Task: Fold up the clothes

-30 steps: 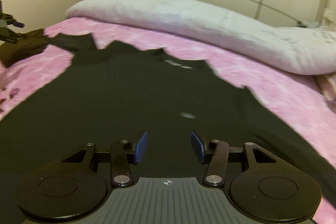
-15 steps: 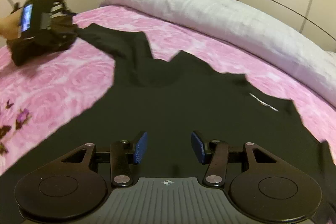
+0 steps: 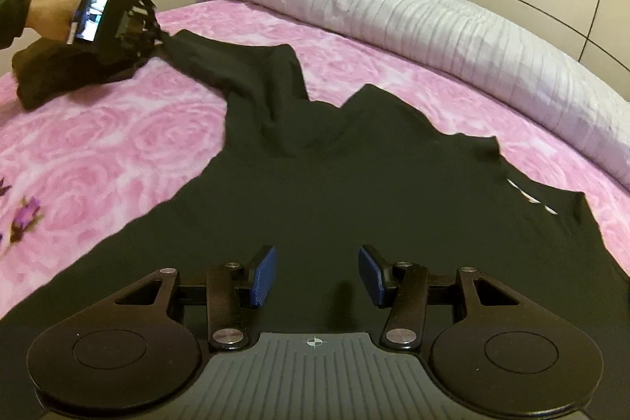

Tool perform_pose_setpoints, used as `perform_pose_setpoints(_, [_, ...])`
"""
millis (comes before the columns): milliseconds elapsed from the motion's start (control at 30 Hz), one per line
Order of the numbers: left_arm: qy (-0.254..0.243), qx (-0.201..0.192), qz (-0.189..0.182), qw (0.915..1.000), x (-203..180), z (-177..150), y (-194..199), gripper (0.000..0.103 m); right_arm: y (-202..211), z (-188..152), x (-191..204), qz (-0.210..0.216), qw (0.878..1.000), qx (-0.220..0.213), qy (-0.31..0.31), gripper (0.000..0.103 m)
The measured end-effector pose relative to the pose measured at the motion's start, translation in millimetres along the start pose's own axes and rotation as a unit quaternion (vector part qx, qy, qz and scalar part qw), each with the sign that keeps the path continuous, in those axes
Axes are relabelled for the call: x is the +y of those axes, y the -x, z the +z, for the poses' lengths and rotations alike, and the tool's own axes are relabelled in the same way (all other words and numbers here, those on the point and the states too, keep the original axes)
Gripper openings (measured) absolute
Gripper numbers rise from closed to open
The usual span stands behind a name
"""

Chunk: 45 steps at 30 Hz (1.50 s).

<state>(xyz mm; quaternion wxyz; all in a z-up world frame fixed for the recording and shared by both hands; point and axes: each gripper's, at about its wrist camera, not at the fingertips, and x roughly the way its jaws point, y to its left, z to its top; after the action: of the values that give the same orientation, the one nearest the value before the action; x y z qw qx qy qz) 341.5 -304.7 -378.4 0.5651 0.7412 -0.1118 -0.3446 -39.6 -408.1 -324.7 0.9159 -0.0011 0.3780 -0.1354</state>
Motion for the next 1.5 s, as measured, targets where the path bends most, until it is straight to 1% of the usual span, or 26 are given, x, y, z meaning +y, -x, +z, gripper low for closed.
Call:
perform_pose_setpoints(133, [-0.013, 0.03, 0.0, 0.9995, -11.5, -13.7, 29.5, 0.003, 21.4, -5.1, -9.5, -0.015, 1.0, -0.008, -0.007, 0.05])
perform_pose_setpoints(233, [-0.022, 0.053, 0.0, 0.9984, -20.0, -23.9, 51.7, 0.003, 32.7, -12.0, -12.8, -0.016, 1.0, -0.008, -0.022, 0.05])
perform_pose_setpoints(367, [-0.034, 0.083, 0.0, 0.996, -31.4, -37.7, 80.8, 0.009, 43.4, -21.0, -9.4, -0.009, 0.999, -0.002, -0.035, 0.05])
perform_pose_setpoints(467, [-0.015, 0.103, -0.012, 0.9945, -33.9, -55.5, 84.8, 0.014, 56.1, -26.4, -9.5, -0.006, 0.999, 0.0, -0.041, 0.05])
perform_pose_setpoints(533, [-0.002, 0.116, -0.019, 0.9931, -35.1, -67.4, 87.6, 0.02, 64.7, -30.9, -12.4, -0.009, 0.999, 0.002, -0.046, 0.05])
perform_pose_setpoints(600, [0.023, 0.124, -0.017, 0.9918, -24.4, -79.1, 96.5, 0.033, 73.3, -35.4, -15.4, -0.011, 0.999, 0.003, -0.05, 0.05])
perform_pose_setpoints(667, [0.067, 0.132, -0.033, 0.9885, -11.4, -89.6, 108.6, 0.035, 80.0, -41.4, -19.0, -0.012, 0.998, 0.006, -0.06, 0.05])
perform_pose_setpoints(733, [0.125, 0.133, -0.052, 0.9819, 4.9, -93.6, 121.6, 0.035, 83.3, -50.1, -23.8, -0.01, 0.997, 0.012, -0.079, 0.05])
perform_pose_setpoints(767, [0.145, 0.129, -0.058, 0.9792, 12.1, -92.1, 127.7, 0.035, 85.0, -54.4, -26.1, -0.008, 0.996, 0.015, -0.088, 0.05])
perform_pose_setpoints(833, [0.186, 0.108, -0.064, 0.9745, 26.9, -84.1, 139.9, 0.035, 87.4, -62.2, -30.3, -0.006, 0.995, 0.018, -0.099, 0.05])
perform_pose_setpoints(867, [0.212, 0.089, -0.075, 0.9704, 35.3, -75.2, 145.4, 0.035, 87.3, -64.1, -33.0, -0.006, 0.995, 0.019, -0.1, 0.05])
perform_pose_setpoints(933, [0.261, 0.047, -0.101, 0.9588, 51.2, -52.7, 151.9, 0.035, 84.9, -65.6, -39.7, -0.008, 0.995, 0.02, -0.1, 0.05])
perform_pose_setpoints(1000, [0.304, -0.004, -0.138, 0.9426, 68.0, -12.9, 140.2, 0.037, 78.8, -63.5, -50.1, -0.01, 0.994, 0.018, -0.104, 0.05])
perform_pose_setpoints(1067, [0.337, -0.049, -0.185, 0.9217, 78.5, 29.5, 123.4, 0.04, 70.2, -58.6, -62.9, -0.008, 0.994, 0.015, -0.111, 0.05])
perform_pose_setpoints(1133, [0.358, -0.075, -0.227, 0.9026, 81.3, 69.1, 98.6, 0.041, 59.0, -51.2, -76.3, -0.004, 0.994, 0.013, -0.112, 0.05])
perform_pose_setpoints(1233, [0.387, -0.114, -0.289, 0.8684, 85.4, 128.2, 61.3, 0.043, 41.0, -38.7, -99.2, -0.005, 0.994, 0.002, -0.106, 0.05])
perform_pose_setpoints(1267, [0.398, -0.121, -0.306, 0.8564, 86.7, 143.0, 48.5, 0.046, 34.5, -35.4, -107.9, -0.007, 0.994, -0.002, -0.105, 0.05])
perform_pose_setpoints(1300, [0.407, -0.127, -0.32, 0.8462, 87.6, 156.7, 33.9, 0.049, 26.8, -32.9, -118.0, -0.011, 0.994, -0.004, -0.107, 0.05])
perform_pose_setpoints(1367, [0.414, -0.124, -0.343, 0.8341, 80.6, 180.2, 10.9, 0.049, 11.6, -30.4, -138.2, -0.019, 0.993, -0.007, -0.113, 0.05])
perform_pose_setpoints(1433, [0.413, -0.109, -0.365, 0.8272, 72.6, 187.7, -10.0, 0.048, -2.2, -29.9, -156.2, -0.031, 0.992, -0.008, -0.123, 0.05])
perform_pose_setpoints(1467, [0.412, -0.102, -0.376, 0.8233, 68.9, 190.9, -19.9, 0.045, -6.9, -31.1, -163.0, -0.035, 0.991, -0.007, -0.128, 0.05])
perform_pose_setpoints(1500, [0.416, -0.11, -0.385, 0.8161, 69.0, 186.2, -21.6, 0.027, -10.9, -32.7, -169.1, -0.039, 0.99, -0.007, -0.133, 0.05])
